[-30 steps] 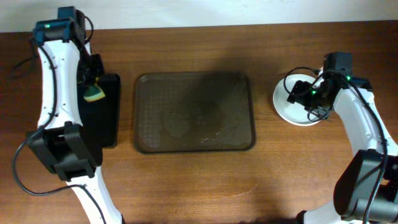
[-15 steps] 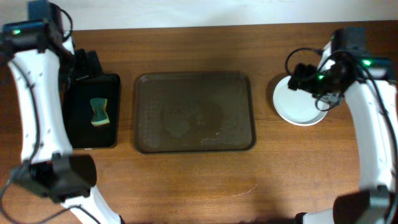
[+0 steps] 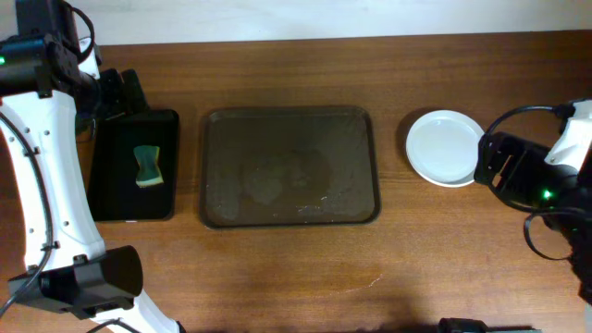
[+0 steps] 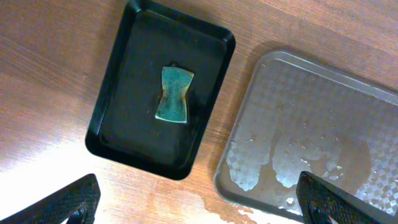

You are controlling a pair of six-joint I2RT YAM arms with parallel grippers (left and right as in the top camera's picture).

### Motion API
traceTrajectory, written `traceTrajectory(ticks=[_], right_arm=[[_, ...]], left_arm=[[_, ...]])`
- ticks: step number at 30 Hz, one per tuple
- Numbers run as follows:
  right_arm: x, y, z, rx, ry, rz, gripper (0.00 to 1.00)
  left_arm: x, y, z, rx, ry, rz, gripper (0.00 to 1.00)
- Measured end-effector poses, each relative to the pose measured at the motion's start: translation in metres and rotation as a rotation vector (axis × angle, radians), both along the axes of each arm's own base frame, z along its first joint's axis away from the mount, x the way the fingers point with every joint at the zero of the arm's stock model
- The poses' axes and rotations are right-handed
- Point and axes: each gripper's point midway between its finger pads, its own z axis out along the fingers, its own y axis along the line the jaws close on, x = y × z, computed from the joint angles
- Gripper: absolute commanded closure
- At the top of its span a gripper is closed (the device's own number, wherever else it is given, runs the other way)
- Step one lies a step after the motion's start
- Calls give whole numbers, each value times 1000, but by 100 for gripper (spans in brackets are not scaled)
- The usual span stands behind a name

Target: Clean dirty plates on tray and stack at the side

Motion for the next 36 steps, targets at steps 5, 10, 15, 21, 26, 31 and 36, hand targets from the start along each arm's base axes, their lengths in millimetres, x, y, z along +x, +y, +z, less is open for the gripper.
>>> traceTrajectory(ticks=[5,10,15,21,26,31,36], right_arm=[[-18,4,-37,-42,-288,7,2],[-25,12,-117,-49,-538,39,2],[-17,22,-156,-44,-683,83,2],[-7,23,-160,-49,-797,84,2],[-2,23,-205,-42,-677,88,2],[-3,23,-216,-39,-633,89,2],[-3,23,-216,-39,-633,89,2]], left_arm=[[0,-1,0,-3,-2,-2,1],[0,-1,-1,-4,1,-1,1],[1,-1,-1,-4,2,-1,1],[1,-1,-1,-4,4,-1,1],[1,0,-1,-4,3,-1,1],[1,0,-1,-4,3,-1,1],[1,0,-1,-4,3,-1,1]])
